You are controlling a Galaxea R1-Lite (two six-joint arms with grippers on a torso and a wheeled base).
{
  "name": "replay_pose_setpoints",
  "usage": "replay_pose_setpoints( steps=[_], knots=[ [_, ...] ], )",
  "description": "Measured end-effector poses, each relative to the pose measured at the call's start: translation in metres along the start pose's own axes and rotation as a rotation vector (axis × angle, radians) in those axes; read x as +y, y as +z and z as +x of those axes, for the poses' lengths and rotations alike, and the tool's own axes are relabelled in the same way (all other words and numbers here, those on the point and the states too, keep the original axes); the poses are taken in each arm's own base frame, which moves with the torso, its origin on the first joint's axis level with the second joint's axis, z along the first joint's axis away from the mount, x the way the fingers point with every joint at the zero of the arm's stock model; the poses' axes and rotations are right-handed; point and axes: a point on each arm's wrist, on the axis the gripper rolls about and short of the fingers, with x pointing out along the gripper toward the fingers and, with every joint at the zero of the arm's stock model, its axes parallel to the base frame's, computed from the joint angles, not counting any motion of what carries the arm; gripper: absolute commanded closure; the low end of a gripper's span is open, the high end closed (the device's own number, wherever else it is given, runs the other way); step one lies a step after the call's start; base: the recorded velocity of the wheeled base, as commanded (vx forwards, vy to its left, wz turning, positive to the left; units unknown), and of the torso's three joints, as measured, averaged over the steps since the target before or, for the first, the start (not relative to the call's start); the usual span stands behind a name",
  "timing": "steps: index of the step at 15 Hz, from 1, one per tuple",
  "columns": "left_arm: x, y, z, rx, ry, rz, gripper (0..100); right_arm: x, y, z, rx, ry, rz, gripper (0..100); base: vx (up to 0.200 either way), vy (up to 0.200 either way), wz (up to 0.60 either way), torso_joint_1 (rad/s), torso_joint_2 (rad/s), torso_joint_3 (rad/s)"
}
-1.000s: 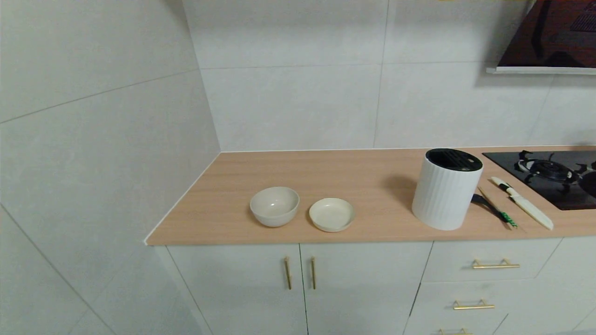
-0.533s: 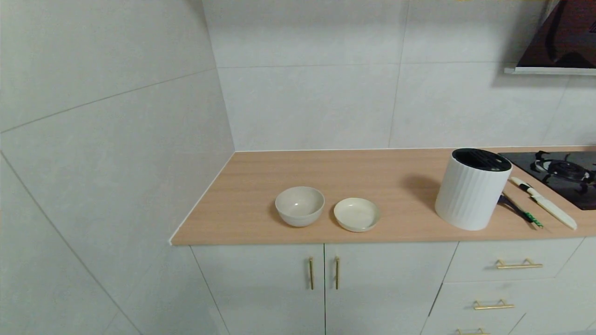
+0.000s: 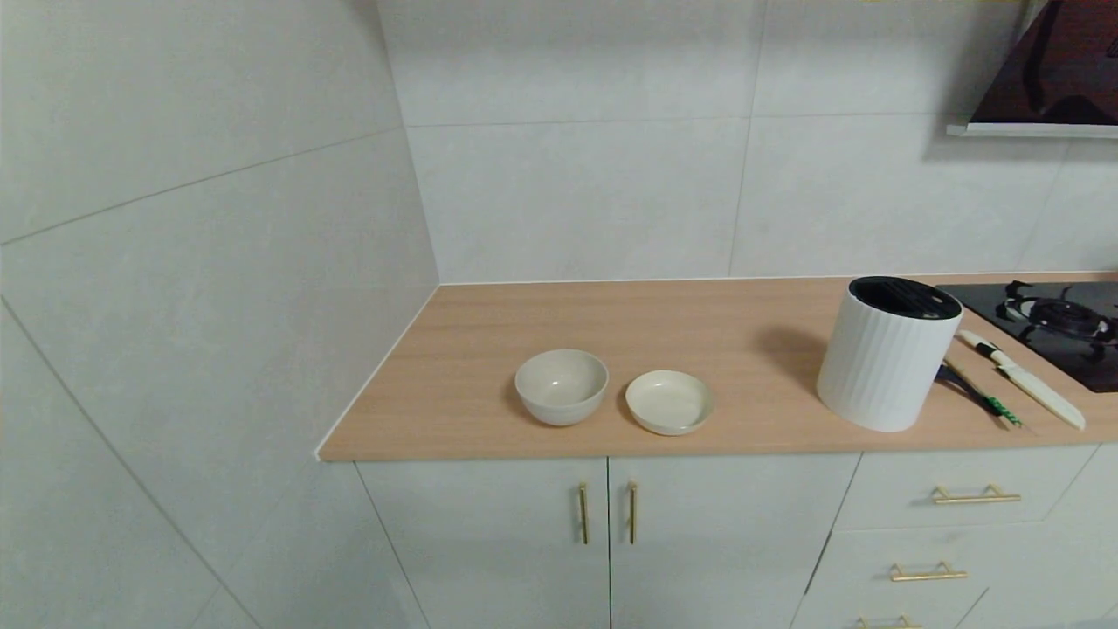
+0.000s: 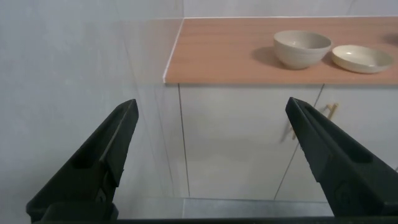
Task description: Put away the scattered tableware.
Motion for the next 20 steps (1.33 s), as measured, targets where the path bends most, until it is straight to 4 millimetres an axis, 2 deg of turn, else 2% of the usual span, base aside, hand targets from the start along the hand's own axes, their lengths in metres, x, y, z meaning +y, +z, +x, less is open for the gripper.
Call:
replay_pose_setpoints(
  steps=[20],
  knots=[
    [0.0,0.0,0.0,0.0,0.0,0.0,0,0.0,0.0,0.0,0.0,0.0,0.001,0,0.0,0.0,0.0,-0.224,0.51,0.282]
  ],
)
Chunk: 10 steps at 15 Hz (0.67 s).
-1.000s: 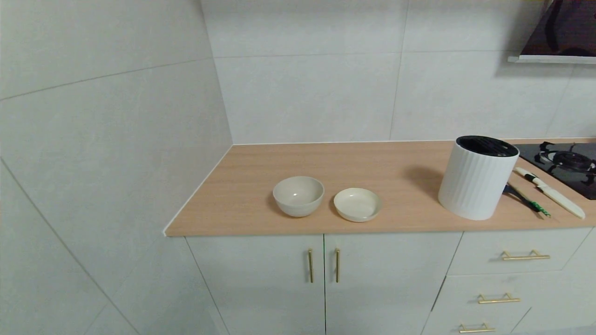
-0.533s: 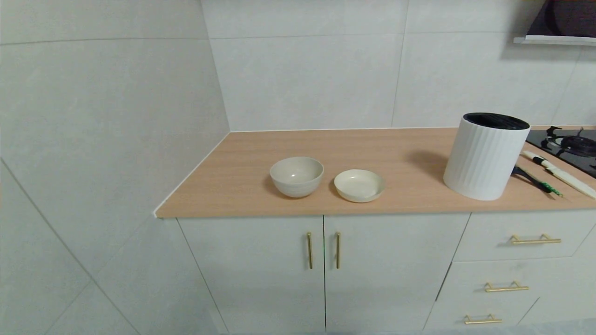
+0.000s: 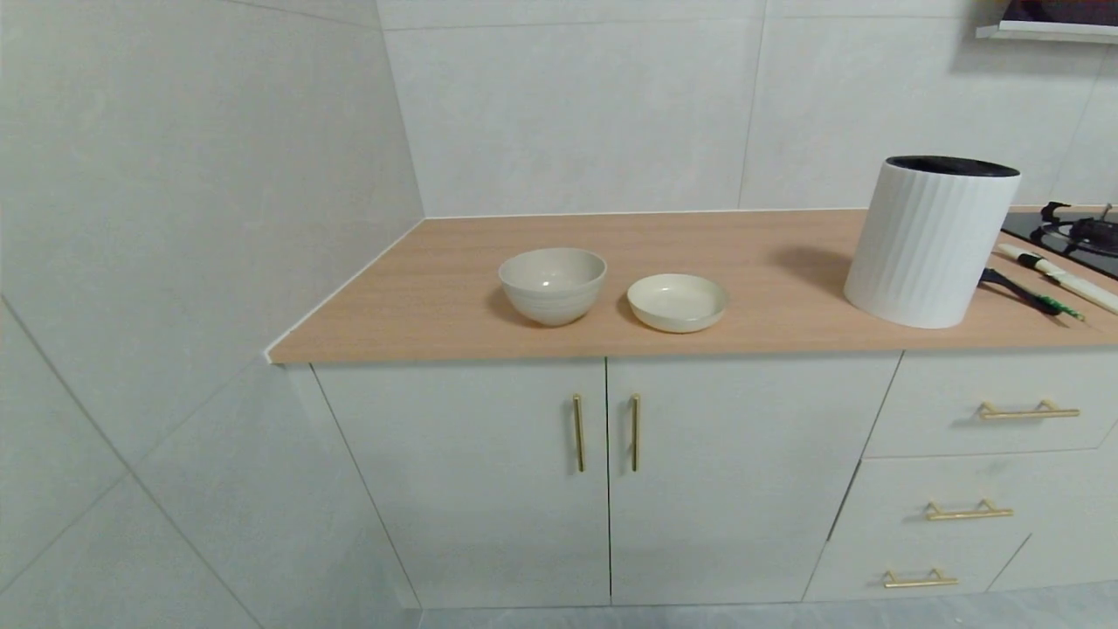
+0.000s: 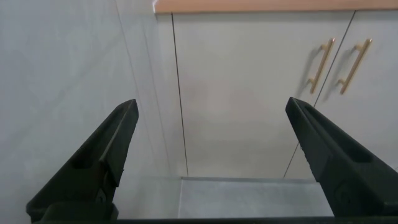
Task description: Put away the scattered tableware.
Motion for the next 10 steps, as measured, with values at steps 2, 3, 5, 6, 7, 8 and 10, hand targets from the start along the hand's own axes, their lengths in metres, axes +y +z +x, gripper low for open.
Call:
replay_pose_setpoints(
  steps=[2,3,5,6,7,8,10],
  knots=[
    [0.0,0.0,0.0,0.0,0.0,0.0,0,0.0,0.0,0.0,0.0,0.0,0.0,0,0.0,0.0,0.0,-0.19,0.48,0.283],
    [0.0,0.0001,0.0,-0.001,0.0,0.0,0,0.0,0.0,0.0,0.0,0.0,0.0,0,0.0,0.0,0.0,-0.178,0.46,0.281],
    [0.0,0.0,0.0,0.0,0.0,-0.001,0,0.0,0.0,0.0,0.0,0.0,0.0,0,0.0,0.0,0.0,-0.166,0.46,0.29],
    [0.0,0.0,0.0,0.0,0.0,-0.001,0,0.0,0.0,0.0,0.0,0.0,0.0,0,0.0,0.0,0.0,-0.163,0.46,0.29],
    [0.0,0.0,0.0,0.0,0.0,-0.001,0,0.0,0.0,0.0,0.0,0.0,0.0,0,0.0,0.0,0.0,-0.149,0.47,0.3],
    [0.0,0.0,0.0,0.0,0.0,-0.001,0,0.0,0.0,0.0,0.0,0.0,0.0,0,0.0,0.0,0.0,-0.149,0.45,0.31],
    [0.0,0.0,0.0,0.0,0.0,-0.001,0,0.0,0.0,0.0,0.0,0.0,0.0,0,0.0,0.0,0.0,-0.139,0.44,0.322]
  ],
)
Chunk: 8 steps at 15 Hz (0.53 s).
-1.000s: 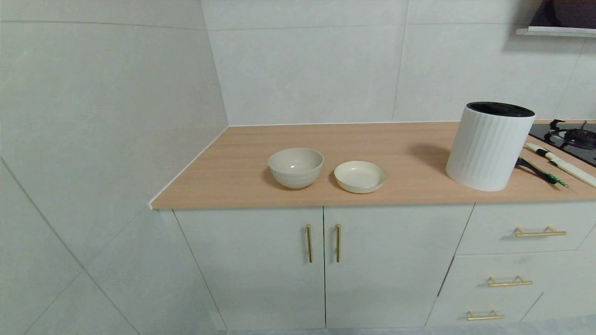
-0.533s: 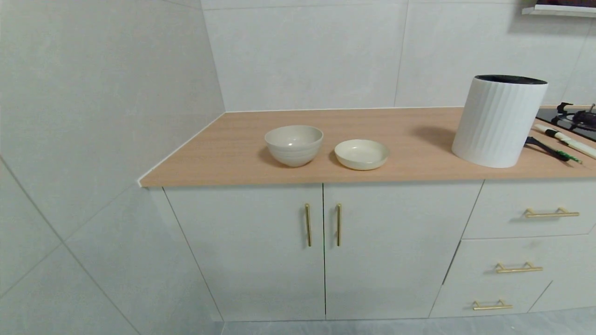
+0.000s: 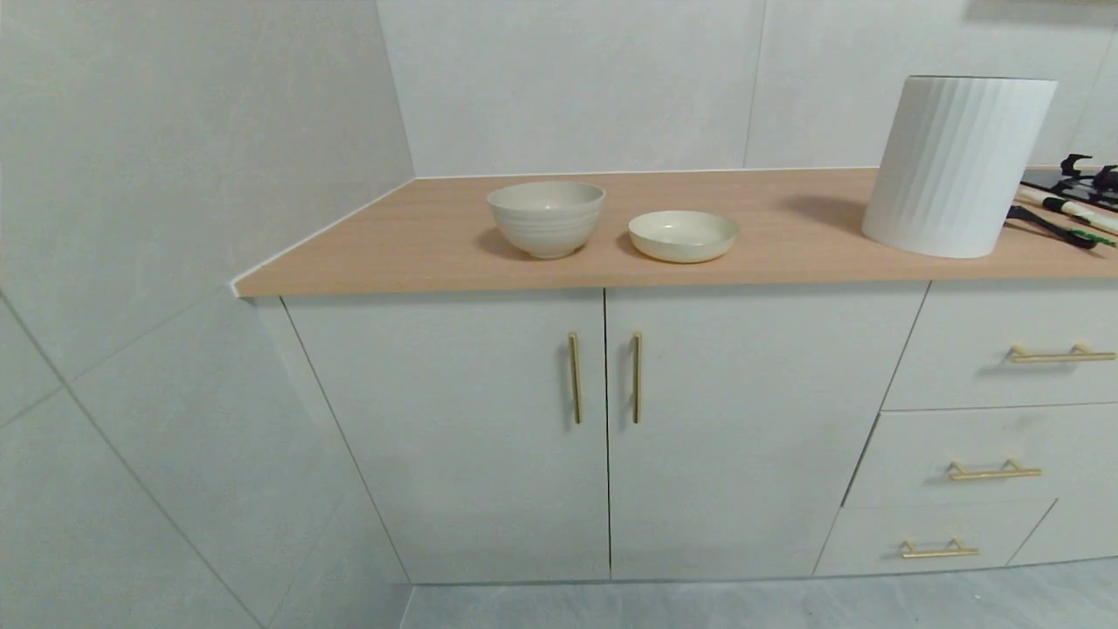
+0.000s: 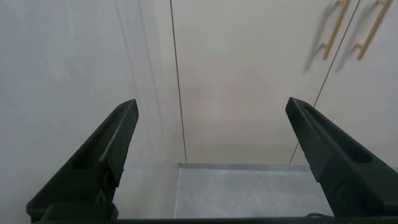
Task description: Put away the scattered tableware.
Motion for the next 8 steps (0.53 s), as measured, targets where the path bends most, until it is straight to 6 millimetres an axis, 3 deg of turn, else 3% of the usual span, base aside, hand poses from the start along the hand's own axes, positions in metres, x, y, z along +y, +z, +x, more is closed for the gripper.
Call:
replay_pose_setpoints(
  steps=[3,8],
  knots=[
    [0.0,0.0,0.0,0.0,0.0,0.0,0,0.0,0.0,0.0,0.0,0.0,0.0,0,0.0,0.0,0.0,-0.077,0.31,0.217],
    [0.0,0.0,0.0,0.0,0.0,0.002,0,0.0,0.0,0.0,0.0,0.0,0.0,0,0.0,0.0,0.0,-0.008,0.03,0.016]
  ],
)
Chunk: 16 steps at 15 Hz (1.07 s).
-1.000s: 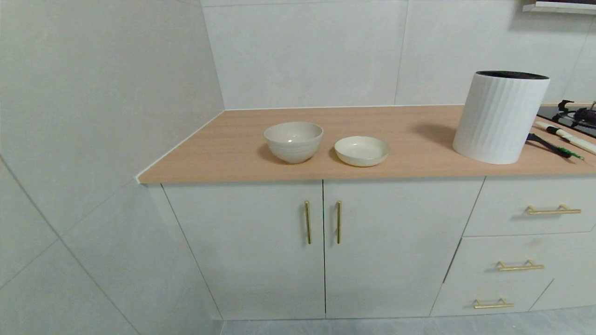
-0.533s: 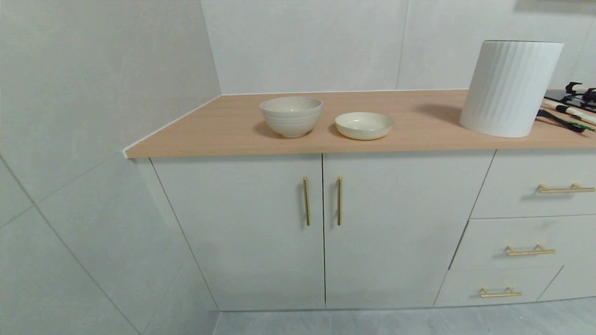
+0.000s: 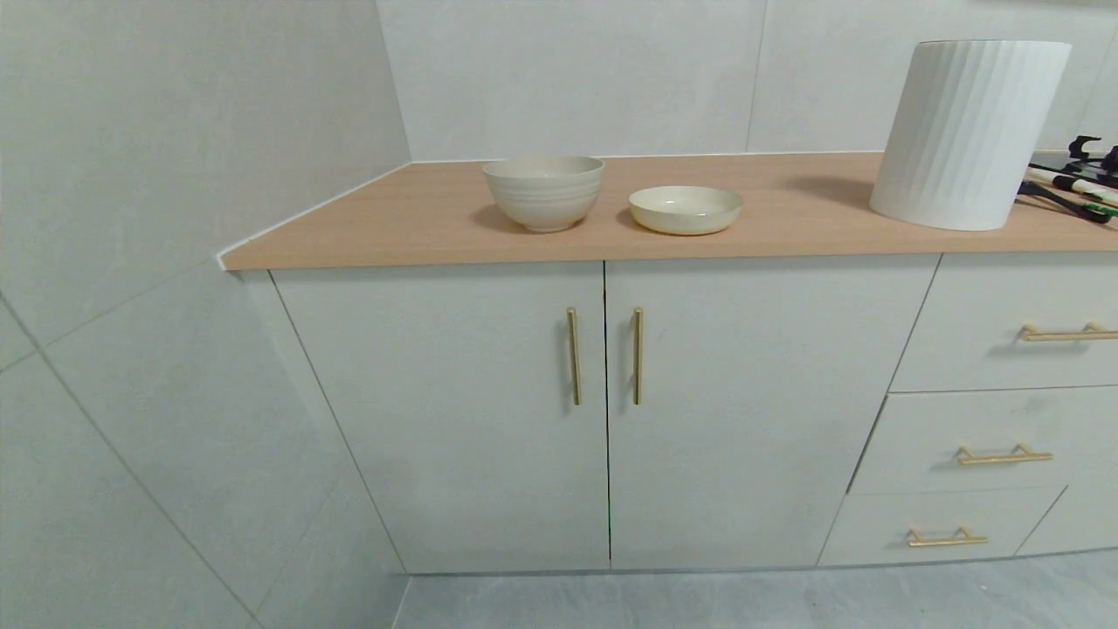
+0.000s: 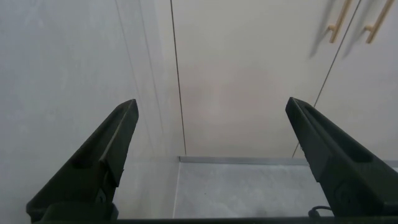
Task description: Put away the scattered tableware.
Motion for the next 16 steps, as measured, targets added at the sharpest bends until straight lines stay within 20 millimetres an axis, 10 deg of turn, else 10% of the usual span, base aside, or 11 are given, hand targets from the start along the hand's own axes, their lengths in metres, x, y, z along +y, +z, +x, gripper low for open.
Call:
replay_pose_setpoints(
  steps=[16],
  knots=[
    [0.0,0.0001,0.0,0.0,0.0,0.0,0,0.0005,0.0031,-0.0007,-0.008,0.024,-0.049,0,0.038,0.0,0.0,0.0,0.0,0.001]
  ],
)
